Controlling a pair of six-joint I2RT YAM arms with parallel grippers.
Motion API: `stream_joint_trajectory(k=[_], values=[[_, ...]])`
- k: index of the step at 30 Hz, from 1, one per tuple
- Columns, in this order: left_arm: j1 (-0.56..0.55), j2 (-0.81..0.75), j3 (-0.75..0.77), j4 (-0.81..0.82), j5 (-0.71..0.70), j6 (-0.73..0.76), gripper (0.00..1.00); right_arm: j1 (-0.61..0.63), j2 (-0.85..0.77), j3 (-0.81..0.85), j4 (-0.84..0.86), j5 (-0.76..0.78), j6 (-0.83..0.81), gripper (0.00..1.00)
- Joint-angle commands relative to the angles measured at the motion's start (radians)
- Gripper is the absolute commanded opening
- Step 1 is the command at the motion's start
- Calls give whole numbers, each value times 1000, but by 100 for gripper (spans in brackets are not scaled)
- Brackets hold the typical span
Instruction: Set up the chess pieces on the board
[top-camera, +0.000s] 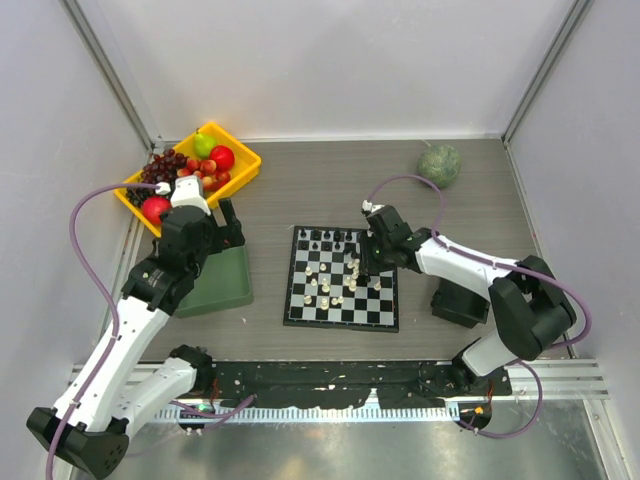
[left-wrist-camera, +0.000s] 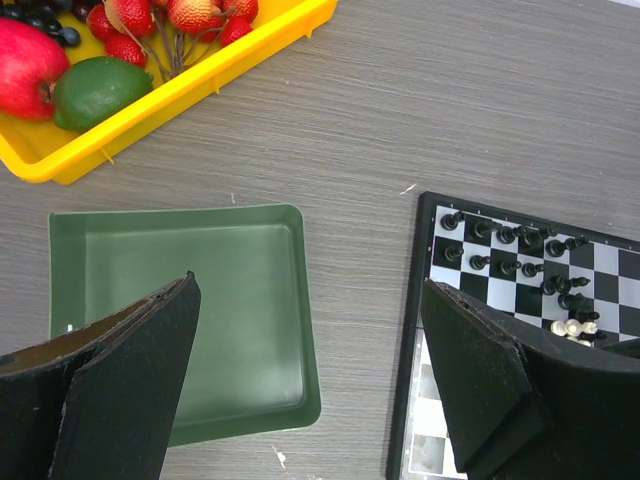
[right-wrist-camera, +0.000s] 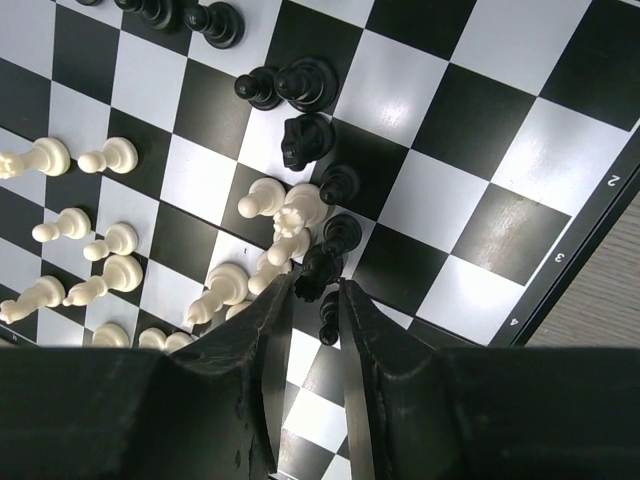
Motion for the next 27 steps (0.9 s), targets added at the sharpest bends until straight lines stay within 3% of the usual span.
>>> stream_joint_trajectory(k=[1, 10, 21, 27], values=[[4, -12, 18, 34, -18, 8, 100, 8, 8, 43, 23, 29, -6, 30], [6, -9, 13, 34, -20, 9, 100, 8, -2, 48, 18, 30, -10, 13], [15, -9, 9, 33, -18, 14, 100, -8, -170, 65, -97, 165, -72, 12], [15, -11, 9, 31, -9, 12, 100, -97, -125, 100, -72, 155, -98, 12]])
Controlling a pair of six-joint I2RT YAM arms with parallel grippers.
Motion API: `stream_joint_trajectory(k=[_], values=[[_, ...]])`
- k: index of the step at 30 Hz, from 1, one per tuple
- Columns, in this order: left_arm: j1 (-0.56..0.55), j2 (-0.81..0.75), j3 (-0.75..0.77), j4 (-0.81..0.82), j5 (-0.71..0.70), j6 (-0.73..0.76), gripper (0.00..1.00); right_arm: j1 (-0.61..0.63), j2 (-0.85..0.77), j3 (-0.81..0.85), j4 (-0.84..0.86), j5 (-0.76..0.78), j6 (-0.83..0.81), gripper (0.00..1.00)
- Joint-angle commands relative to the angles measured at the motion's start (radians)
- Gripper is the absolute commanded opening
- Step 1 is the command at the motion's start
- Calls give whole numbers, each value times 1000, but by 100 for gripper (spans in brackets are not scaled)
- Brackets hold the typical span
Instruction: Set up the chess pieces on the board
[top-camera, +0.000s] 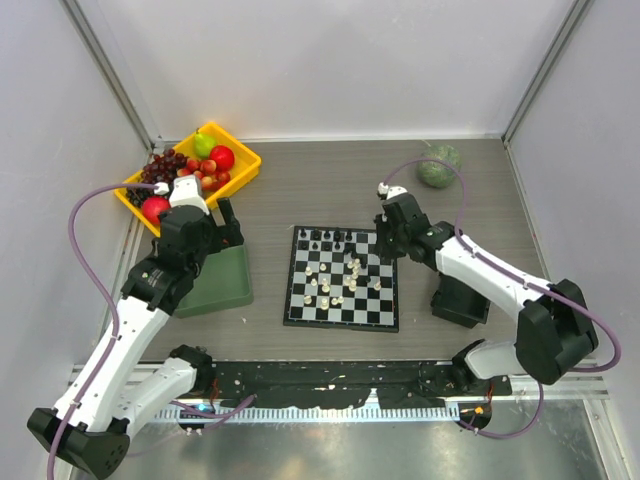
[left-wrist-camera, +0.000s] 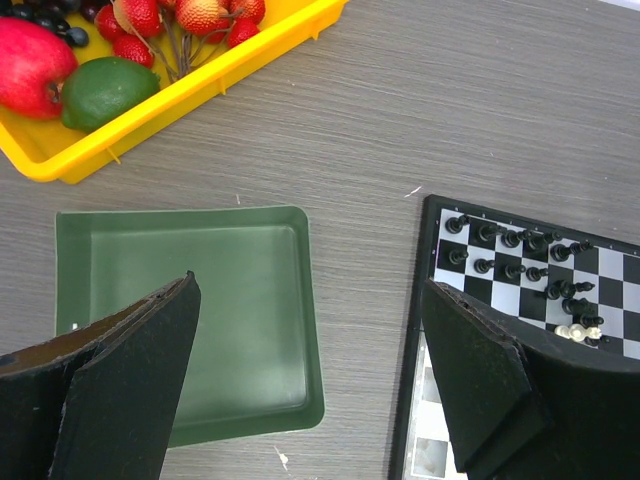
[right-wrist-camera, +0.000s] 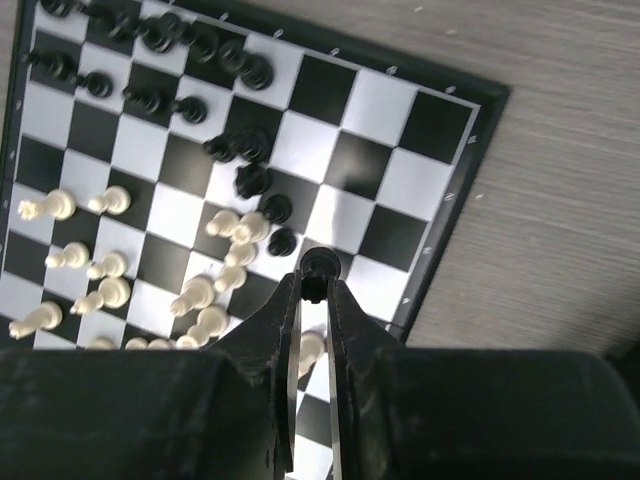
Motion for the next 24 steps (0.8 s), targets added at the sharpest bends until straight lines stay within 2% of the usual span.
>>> stream_joint_trajectory(k=[1, 10, 24], values=[[7, -13, 11, 30, -5, 12, 100, -74, 36, 71, 25, 18, -35, 12], [13, -51, 8, 13, -26, 21, 100, -169, 236, 156, 98, -25, -15, 12], [24, -66, -8, 17, -29, 24, 99, -190, 322, 185, 154, -2, 0, 13]])
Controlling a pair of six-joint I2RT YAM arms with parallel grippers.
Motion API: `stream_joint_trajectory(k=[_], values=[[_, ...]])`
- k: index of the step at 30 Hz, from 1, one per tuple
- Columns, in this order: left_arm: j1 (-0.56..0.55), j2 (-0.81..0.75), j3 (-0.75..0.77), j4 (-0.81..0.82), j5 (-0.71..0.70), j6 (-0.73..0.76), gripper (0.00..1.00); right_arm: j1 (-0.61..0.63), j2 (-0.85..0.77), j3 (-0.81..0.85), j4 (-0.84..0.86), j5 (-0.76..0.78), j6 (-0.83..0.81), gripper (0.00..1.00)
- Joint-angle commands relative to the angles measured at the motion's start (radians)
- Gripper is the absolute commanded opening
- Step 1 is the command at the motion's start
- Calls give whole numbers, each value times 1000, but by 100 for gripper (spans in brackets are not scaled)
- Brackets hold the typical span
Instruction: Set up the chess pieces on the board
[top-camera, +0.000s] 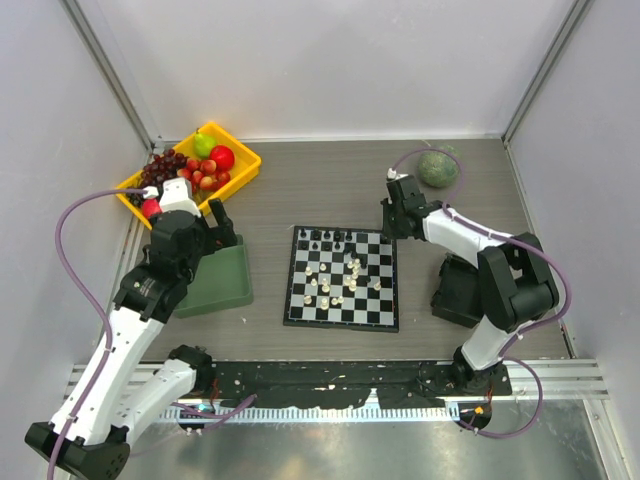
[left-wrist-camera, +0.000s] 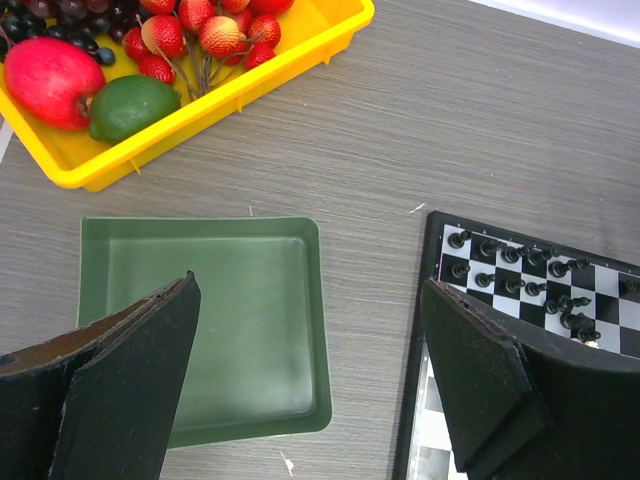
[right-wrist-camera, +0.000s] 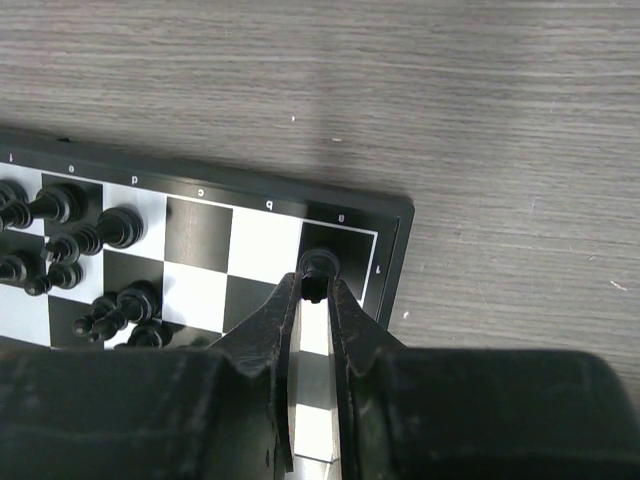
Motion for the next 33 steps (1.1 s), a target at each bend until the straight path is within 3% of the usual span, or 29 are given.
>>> stream_joint_trajectory(k=[1, 33], values=[[9, -8, -2, 22, -13, 17, 100, -4, 17, 49, 51, 16, 11, 13], [24, -9, -16, 23, 0, 13, 100, -5, -7, 24, 23, 42, 6, 15]])
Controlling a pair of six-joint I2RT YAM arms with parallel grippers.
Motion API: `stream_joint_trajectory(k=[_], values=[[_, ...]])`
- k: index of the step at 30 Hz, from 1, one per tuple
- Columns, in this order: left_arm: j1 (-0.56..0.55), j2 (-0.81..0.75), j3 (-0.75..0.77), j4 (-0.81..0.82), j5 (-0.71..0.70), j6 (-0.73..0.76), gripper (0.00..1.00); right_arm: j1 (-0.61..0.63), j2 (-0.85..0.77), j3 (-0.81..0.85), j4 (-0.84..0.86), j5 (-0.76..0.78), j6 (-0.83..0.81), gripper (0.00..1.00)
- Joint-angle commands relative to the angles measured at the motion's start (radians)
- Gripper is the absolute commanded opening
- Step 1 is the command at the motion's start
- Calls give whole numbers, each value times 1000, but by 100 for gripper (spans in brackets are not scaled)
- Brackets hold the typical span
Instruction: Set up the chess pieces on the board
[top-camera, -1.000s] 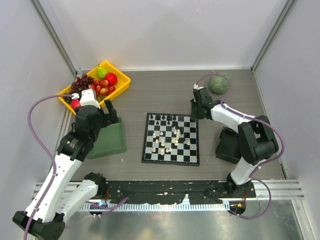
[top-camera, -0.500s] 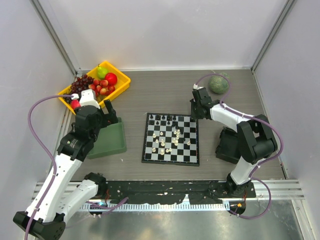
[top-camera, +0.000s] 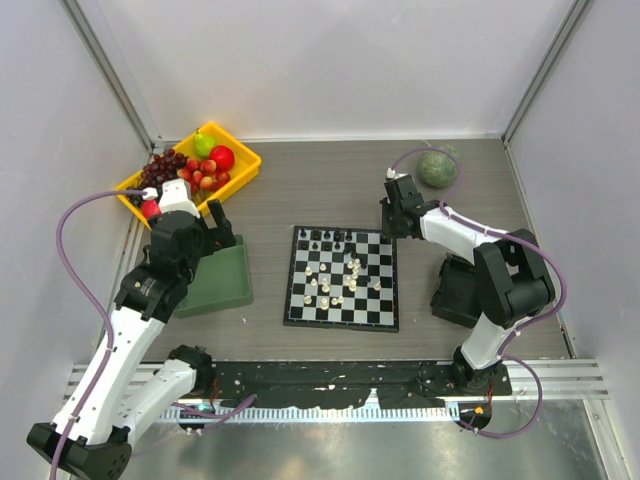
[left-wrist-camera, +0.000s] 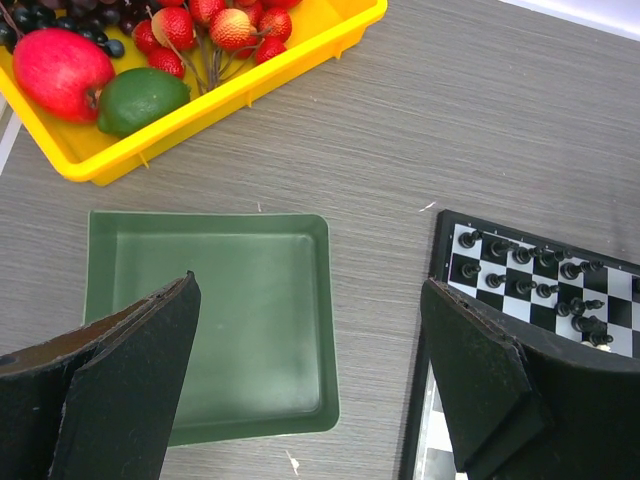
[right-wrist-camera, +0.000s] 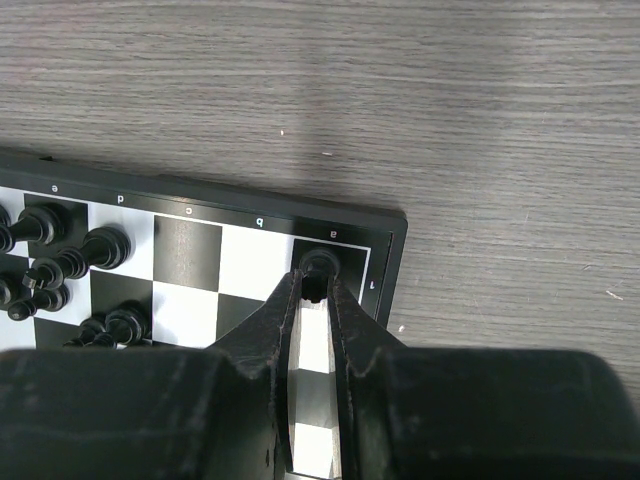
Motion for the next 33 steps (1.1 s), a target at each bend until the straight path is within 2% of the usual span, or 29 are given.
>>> stream_joint_trajectory(k=[1, 22, 26, 30, 33], values=[[8, -9, -3, 27, 0, 12, 100, -5, -45, 10, 2, 11, -2, 15], [14, -10, -5, 30, 8, 11, 100, -3, -51, 11, -11, 20, -7, 17], [16, -10, -5, 31, 8, 11, 99, -5, -56, 11, -6, 12, -5, 25], [17, -9, -5, 34, 13, 11, 100, -5, -86, 27, -9, 6, -11, 40], [17, -7, -6, 36, 14, 9, 100, -3, -114, 44, -26, 8, -19, 45]])
